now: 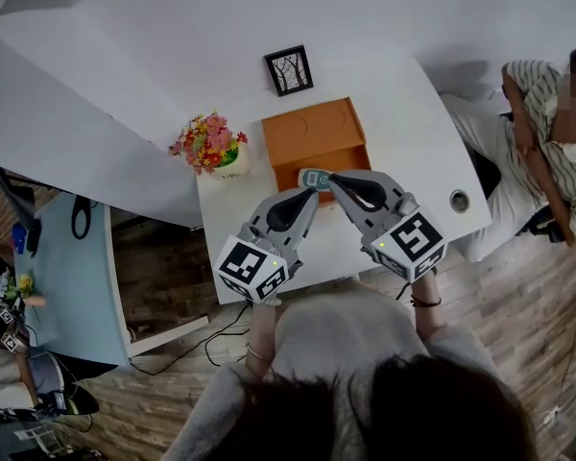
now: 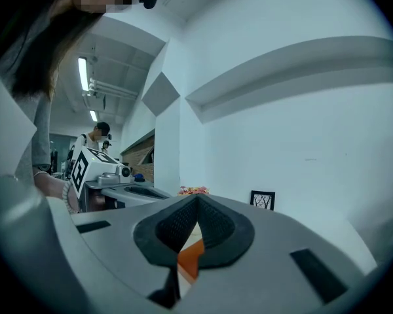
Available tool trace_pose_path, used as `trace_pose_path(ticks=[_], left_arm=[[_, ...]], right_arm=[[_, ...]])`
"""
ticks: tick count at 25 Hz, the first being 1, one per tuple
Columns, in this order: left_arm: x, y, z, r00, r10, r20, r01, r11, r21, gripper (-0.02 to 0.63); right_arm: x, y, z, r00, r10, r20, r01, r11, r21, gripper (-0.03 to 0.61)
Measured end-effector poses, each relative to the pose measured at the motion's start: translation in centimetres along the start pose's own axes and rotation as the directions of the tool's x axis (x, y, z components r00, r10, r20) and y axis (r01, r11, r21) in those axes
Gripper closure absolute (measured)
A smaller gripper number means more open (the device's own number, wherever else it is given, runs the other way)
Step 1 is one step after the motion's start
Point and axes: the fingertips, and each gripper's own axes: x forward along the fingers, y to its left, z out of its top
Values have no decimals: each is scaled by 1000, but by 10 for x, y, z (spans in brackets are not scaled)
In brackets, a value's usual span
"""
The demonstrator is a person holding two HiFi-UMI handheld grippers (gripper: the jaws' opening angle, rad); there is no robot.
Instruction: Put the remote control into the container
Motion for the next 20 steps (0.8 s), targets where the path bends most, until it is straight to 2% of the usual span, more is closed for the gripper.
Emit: trace_pose_path(ticks=[7,20], left_arm=[[1,-7,8,1000,-7,7,7,999,38,611],[3,-14,17,1000,-4,24,2,998,61,611]], right_arm=[[-9,2,13,1000,-3,27,4,999,-51,580],[-18,-4,17,998,8,68,-5,999,-36,580]])
